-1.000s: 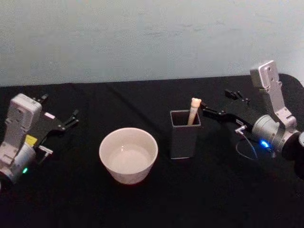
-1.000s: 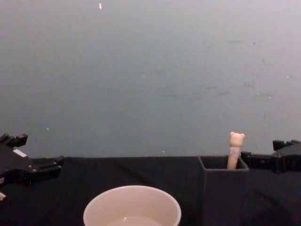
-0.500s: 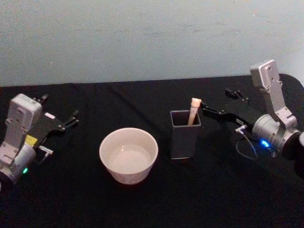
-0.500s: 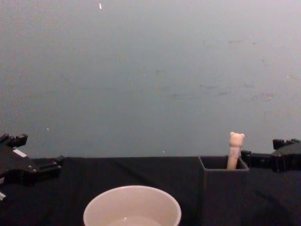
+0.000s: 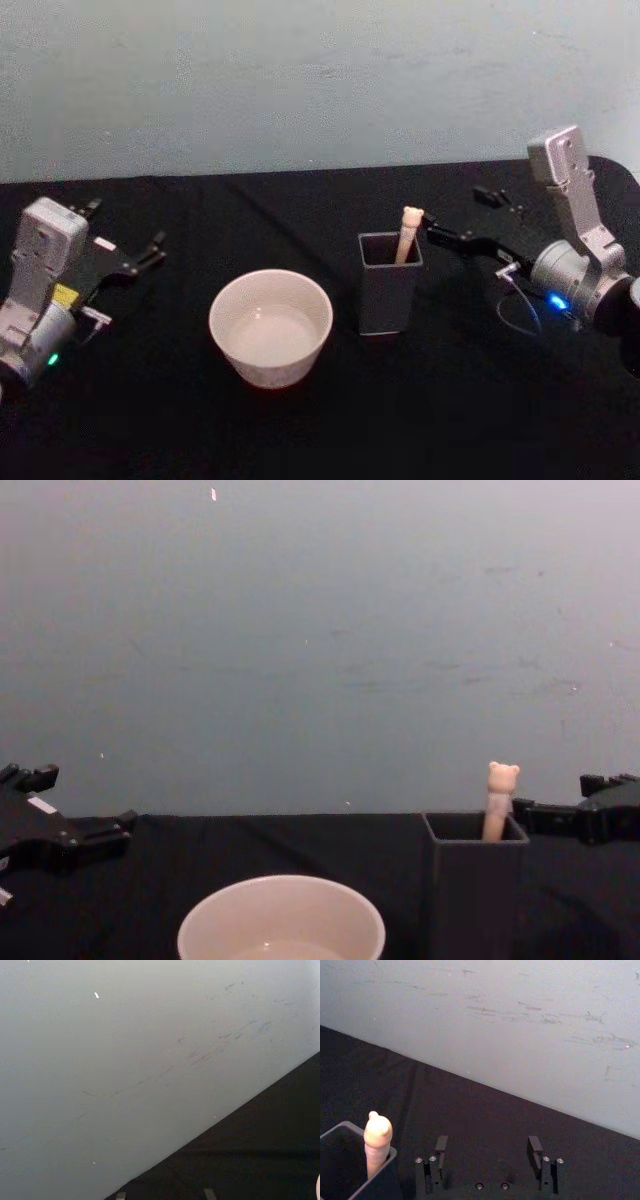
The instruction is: Pick up the stirring spoon with one hand, stir inside the cup, then place it back in its original position.
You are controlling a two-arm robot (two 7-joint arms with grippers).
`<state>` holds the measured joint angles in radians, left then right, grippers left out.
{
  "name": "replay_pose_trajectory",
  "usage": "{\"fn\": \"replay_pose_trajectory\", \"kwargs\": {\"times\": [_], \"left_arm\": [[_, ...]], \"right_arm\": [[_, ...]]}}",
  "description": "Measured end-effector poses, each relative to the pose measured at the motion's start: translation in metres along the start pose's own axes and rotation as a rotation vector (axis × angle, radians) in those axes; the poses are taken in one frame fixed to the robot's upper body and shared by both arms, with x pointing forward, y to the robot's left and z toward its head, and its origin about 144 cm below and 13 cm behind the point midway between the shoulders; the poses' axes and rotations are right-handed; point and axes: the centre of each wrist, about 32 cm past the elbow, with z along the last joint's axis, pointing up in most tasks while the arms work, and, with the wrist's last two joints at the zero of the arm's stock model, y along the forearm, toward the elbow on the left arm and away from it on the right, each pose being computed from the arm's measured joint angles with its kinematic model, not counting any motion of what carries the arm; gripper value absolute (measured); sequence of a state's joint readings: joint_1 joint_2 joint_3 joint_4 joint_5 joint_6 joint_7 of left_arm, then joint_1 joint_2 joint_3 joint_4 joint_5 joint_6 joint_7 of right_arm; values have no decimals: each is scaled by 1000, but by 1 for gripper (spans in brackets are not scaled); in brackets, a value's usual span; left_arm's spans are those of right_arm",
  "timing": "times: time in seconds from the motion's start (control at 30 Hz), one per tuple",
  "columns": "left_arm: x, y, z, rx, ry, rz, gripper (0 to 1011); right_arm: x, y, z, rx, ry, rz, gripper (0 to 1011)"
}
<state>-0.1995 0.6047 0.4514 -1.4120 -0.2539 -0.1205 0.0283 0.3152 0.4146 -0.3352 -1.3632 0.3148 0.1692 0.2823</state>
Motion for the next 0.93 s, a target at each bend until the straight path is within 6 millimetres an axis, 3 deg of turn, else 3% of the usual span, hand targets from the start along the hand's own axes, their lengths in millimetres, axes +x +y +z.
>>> {"fn": "replay_pose_trajectory", "kwargs": {"times": [0.93], "left_arm": [[0,0,0,0,0,0,1001]], "right_arm": [[0,0,0,0,0,0,1002]]}}
